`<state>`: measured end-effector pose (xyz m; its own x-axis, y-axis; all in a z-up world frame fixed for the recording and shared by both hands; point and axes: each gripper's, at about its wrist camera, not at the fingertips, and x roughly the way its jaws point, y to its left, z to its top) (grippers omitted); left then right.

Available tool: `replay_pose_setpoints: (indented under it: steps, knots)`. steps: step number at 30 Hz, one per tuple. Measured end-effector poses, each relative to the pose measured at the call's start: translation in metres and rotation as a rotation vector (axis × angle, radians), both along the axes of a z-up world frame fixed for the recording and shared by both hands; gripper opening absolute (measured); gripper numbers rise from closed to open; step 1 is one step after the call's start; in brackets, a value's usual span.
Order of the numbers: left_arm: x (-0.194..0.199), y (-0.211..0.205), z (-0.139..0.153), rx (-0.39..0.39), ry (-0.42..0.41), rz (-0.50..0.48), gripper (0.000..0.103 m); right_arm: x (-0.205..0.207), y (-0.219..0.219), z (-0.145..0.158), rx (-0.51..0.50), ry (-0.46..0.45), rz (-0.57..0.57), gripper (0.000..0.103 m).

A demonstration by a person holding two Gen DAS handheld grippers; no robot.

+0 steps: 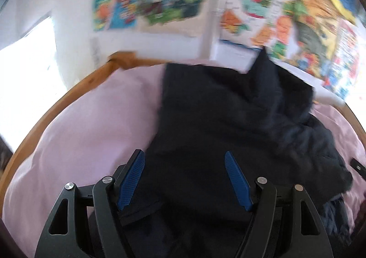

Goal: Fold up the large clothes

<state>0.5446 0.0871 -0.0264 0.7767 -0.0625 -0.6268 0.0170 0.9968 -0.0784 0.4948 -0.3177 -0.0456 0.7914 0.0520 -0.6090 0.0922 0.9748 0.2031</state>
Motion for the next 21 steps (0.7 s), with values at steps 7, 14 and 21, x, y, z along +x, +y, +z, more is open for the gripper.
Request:
replay_pose_setpoints:
  steps: [7, 14, 21]
  knots:
    - [0.045, -0.050, -0.037, 0.146, 0.147, -0.133, 0.070, 0.030, 0.091, -0.035, -0.439, 0.043, 0.297, 0.061]
    - [0.069, -0.051, -0.073, 0.238, 0.180, -0.136, 0.085, 0.066, 0.078, -0.076, -0.402, 0.114, 0.320, 0.063]
    - [0.059, -0.041, -0.063, 0.200, 0.123, -0.155, 0.088, 0.078, 0.056, -0.076, -0.269, 0.135, 0.367, 0.071]
